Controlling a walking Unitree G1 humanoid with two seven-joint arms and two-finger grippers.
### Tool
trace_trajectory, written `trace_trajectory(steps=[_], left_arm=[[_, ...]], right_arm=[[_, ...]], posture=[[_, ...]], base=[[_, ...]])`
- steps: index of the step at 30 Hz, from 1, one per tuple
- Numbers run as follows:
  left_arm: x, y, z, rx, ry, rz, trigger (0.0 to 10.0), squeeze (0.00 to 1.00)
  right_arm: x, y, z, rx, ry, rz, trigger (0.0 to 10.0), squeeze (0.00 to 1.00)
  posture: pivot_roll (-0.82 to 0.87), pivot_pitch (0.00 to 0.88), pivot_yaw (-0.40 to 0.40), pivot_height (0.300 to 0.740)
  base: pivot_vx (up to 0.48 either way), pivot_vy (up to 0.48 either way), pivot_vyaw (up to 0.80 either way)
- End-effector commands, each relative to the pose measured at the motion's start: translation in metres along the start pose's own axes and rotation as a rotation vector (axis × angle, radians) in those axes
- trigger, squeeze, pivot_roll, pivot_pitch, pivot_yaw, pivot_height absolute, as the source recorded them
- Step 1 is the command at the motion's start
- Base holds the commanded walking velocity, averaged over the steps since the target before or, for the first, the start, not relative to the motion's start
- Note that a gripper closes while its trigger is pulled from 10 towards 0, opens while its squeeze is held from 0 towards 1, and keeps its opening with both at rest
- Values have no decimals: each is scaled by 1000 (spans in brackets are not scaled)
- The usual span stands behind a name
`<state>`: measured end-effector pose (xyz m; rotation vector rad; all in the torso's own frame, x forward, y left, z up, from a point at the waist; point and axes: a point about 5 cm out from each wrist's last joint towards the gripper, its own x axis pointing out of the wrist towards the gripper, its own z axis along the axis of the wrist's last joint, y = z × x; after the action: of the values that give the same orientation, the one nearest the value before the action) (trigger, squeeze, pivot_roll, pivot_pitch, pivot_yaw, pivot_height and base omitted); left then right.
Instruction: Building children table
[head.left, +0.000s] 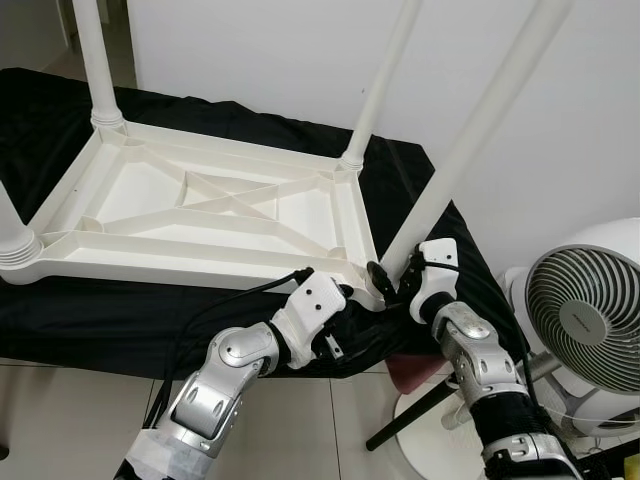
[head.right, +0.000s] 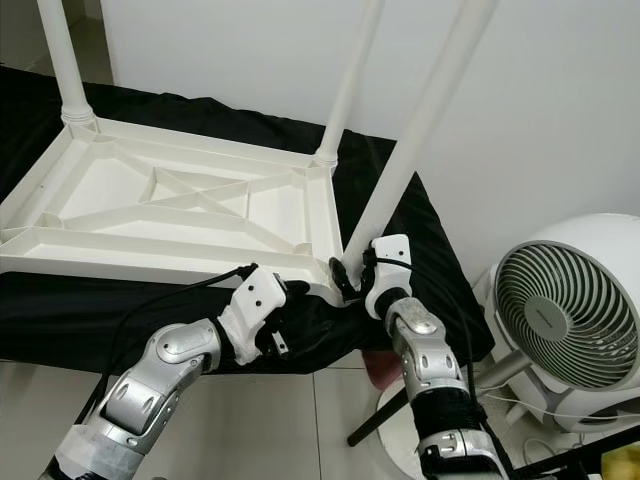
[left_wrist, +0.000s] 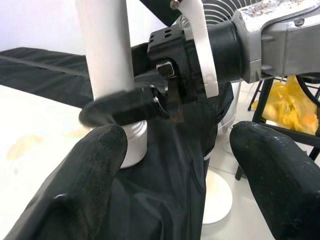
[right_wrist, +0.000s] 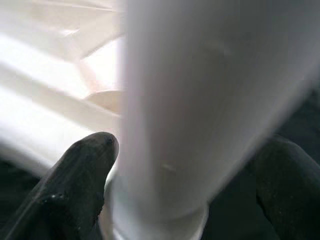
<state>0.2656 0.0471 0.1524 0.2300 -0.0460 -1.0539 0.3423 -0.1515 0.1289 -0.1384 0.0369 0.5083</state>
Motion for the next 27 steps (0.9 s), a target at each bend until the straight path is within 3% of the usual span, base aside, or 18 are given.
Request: trace_trajectory(steps=[1,7,8,9,10,11,12,23,24,27], left_arm=[[4,-2,1,-2,0,-10,10000,0],[4,0,2,2,-3,-8,10000,0],[4,0,3,3,-4,-7,10000,0],[4,0,3,3,-4,-7,10000,0],[5,0,3,4,-4,-6,10000,0],[5,0,3,4,-4,-6,10000,0],[5,0,3,5,-5,-5,10000,0],[6,-1,3,4,-7,-2,10000,0],[6,-1,3,3,-8,-3,10000,0],[6,-1,3,2,-9,-3,10000,0]], right_arm=[[-1,1,-5,-27,22,48,10000,0],[7,4,-3,-59,68,135,10000,0],[9,4,-5,-57,87,152,4980,0],[9,4,-5,-57,87,152,4980,0],[10,3,-7,-45,100,156,2157,0],[10,3,-7,-45,100,156,2157,0],[10,2,-9,-56,110,165,0,0],[7,-5,-16,-67,119,190,0,0],[6,-5,-17,-53,125,182,10000,0],[6,-6,-18,-44,127,177,10000,0]], posture=[[79,34,-182,740],[91,29,-181,740],[94,25,-182,740],[94,25,-182,740],[98,22,-186,740],[98,22,-186,740],[98,22,-186,740],[100,18,-190,740],[98,20,-192,740],[98,22,-194,740]], base=[[0,0,0],[0,0,0],[0,0,0],[0,0,0],[0,0,0],[0,0,0],[0,0,0],[0,0,0],[0,0,0],[0,0,0]])
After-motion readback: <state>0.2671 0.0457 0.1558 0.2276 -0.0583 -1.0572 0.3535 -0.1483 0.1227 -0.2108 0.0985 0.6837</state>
